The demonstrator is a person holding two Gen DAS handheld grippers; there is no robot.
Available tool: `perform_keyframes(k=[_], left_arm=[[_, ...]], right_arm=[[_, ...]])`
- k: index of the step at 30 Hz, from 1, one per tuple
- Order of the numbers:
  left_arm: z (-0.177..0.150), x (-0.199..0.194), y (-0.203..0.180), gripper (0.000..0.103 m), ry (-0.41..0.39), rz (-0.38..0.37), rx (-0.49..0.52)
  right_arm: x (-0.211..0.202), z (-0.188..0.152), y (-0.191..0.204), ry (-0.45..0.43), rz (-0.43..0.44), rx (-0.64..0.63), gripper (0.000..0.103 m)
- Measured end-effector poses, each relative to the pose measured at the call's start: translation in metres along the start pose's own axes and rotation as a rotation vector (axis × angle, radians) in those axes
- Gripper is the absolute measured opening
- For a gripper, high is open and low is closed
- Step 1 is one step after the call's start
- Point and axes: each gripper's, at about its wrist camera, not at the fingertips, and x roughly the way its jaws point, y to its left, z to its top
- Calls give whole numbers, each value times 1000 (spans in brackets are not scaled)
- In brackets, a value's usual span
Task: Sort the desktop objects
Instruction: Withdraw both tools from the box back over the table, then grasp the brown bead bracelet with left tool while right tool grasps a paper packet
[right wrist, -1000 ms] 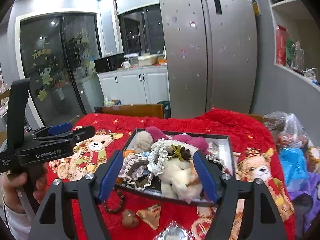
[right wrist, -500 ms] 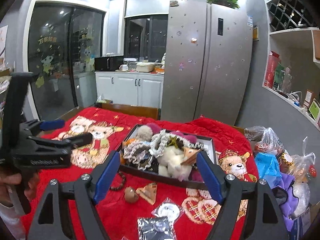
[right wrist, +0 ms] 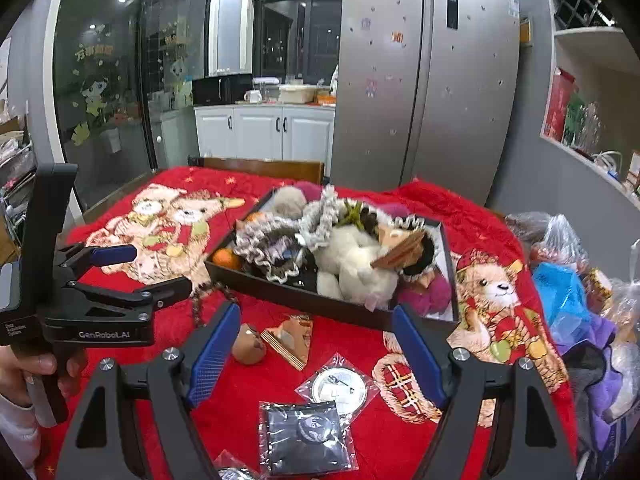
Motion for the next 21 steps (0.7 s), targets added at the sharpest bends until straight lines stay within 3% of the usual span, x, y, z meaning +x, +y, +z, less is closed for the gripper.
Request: perform_keyframes(k=[6, 13, 21], left_arm=[[-7, 21, -5, 100, 30, 28, 53], [-14, 47, -2, 100, 80, 80, 63], [-17, 70, 7, 99, 113, 91, 49]], right_arm=[[36, -4, -2, 54, 9, -13, 81], [81, -16, -4, 127, 34, 9, 81], [114, -30, -1, 205, 62, 17, 81]])
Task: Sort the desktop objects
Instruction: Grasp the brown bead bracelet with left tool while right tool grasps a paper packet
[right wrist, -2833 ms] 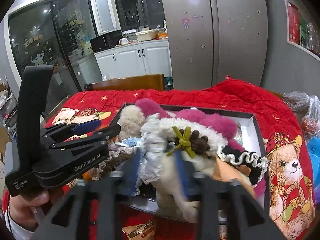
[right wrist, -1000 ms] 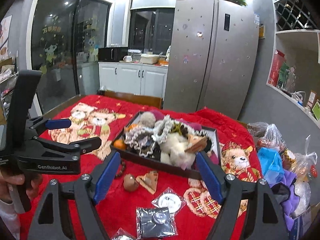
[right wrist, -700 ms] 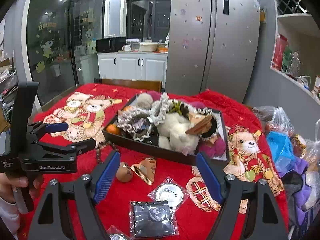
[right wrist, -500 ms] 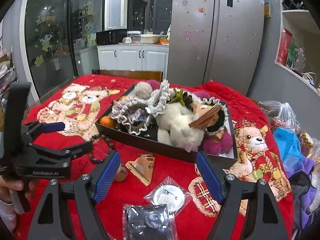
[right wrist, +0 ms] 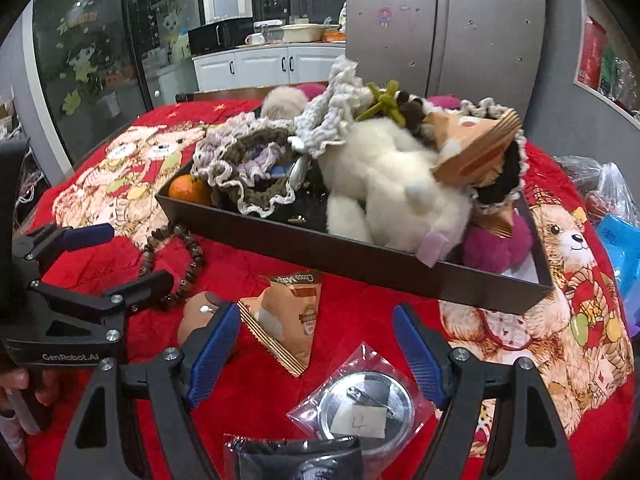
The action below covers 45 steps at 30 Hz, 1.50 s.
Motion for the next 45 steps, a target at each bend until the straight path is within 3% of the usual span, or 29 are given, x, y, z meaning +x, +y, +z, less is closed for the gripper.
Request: perform_keyframes(k=[9, 20, 22, 23, 24, 25, 26, 28, 31, 45], left_arm=[[2, 18, 6, 103, 55, 24, -15], [0, 18, 7, 100, 49, 24, -13], [0, 15, 5, 89, 34, 22, -3], [-1, 14, 4, 84, 27, 21, 2], [-1, 12, 3, 71, 18, 22, 7], [-1, 11, 2, 60, 8, 14, 16], [-1, 9, -1, 56, 3, 11, 26], [-2, 7, -7, 30, -7, -3, 49], [-3, 4, -15, 11, -11, -11, 70], [-9, -5, -2, 11, -11, -97, -5]], right_arm=[[15, 5, 0, 18, 12, 12, 81], [26, -1, -2, 22, 20, 92, 81], [26, -1, 0, 16, 9, 83, 80], [26, -1, 1, 14, -2, 77, 73], [25, -1, 3, 10, -13, 66, 66], [24, -1, 6, 8, -25, 52, 48], [27, -3, 11, 21, -54, 23, 43], [26, -3, 14, 15, -73, -2, 42], [25, -4, 18, 11, -80, -19, 41], [12, -6, 12, 4, -51, -9, 40]])
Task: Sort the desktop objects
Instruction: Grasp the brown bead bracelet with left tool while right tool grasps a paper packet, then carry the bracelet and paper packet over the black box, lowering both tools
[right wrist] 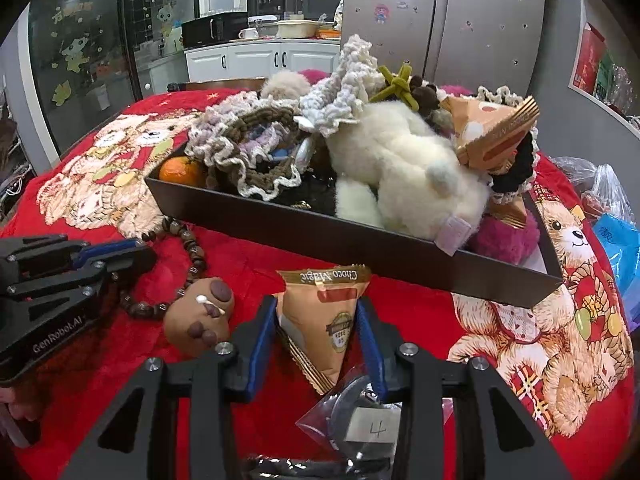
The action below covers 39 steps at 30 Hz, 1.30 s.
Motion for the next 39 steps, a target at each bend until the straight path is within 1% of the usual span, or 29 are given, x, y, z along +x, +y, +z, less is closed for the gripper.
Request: perform_keyframes(k=[4, 11, 15, 17, 21, 29, 34, 39], left_arm=[[1, -12, -5, 11, -27, 13, 17], [14, -52, -21, 11, -100, -13, 21], [23, -70, -24, 11, -119, -21, -5], [27, -81, -30, 11, -137, -1, 7], [33, -94, -35, 11, -151, -7, 16], [45, -96, -40, 11, -144, -18, 34], [64, -90, -42, 11, -148, -9, 52], [84, -83, -40, 11, -154, -5, 47]], right_arm=[[-11, 2, 2, -23, -4, -10, 40], [-35, 10, 4, -59, 1, 10, 40], [-56, 14, 4, -90, 8, 25, 40], [-69, 16, 4, -114, -5, 26, 40], [-87, 21, 2, -144, -10, 45, 40], [-96, 28, 8, -153, -2, 41, 40], [-93, 33, 6, -152, 7, 50, 40], [-86, 45, -2, -147, 14, 62, 40]])
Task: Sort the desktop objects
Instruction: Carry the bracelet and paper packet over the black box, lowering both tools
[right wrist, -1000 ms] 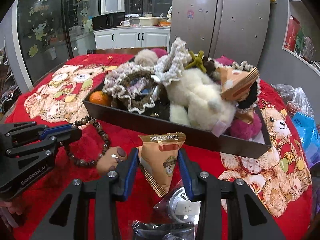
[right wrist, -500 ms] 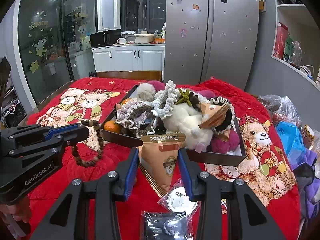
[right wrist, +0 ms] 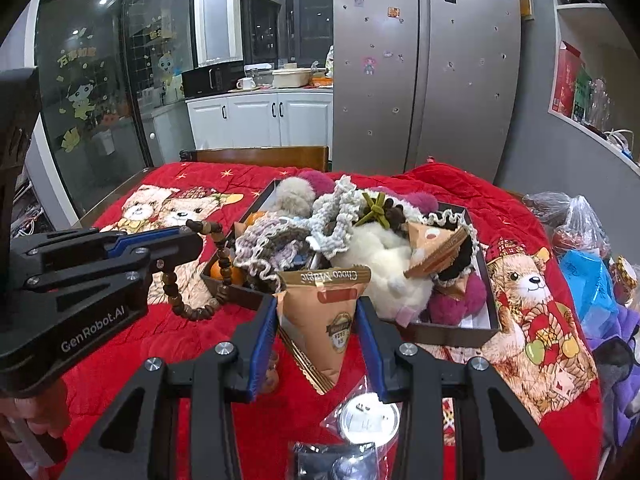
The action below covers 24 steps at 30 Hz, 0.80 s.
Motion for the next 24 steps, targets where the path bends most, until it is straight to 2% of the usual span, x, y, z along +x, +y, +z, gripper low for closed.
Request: perform_keyframes(k=[9, 15, 19, 24], left_arm=[[52, 33, 10, 11, -33, 34, -18], [82, 75, 26, 11, -26, 60, -54], [88, 100, 42, 11, -8, 67, -88], [84, 109, 55, 11, 3, 104, -81]], right_arm=[[34, 39, -9, -1, 13, 4, 40], [75, 75, -16, 2, 36, 31, 40], [106, 97, -15, 17, 33, 27, 40], [132, 102, -11, 29, 28, 27, 40]])
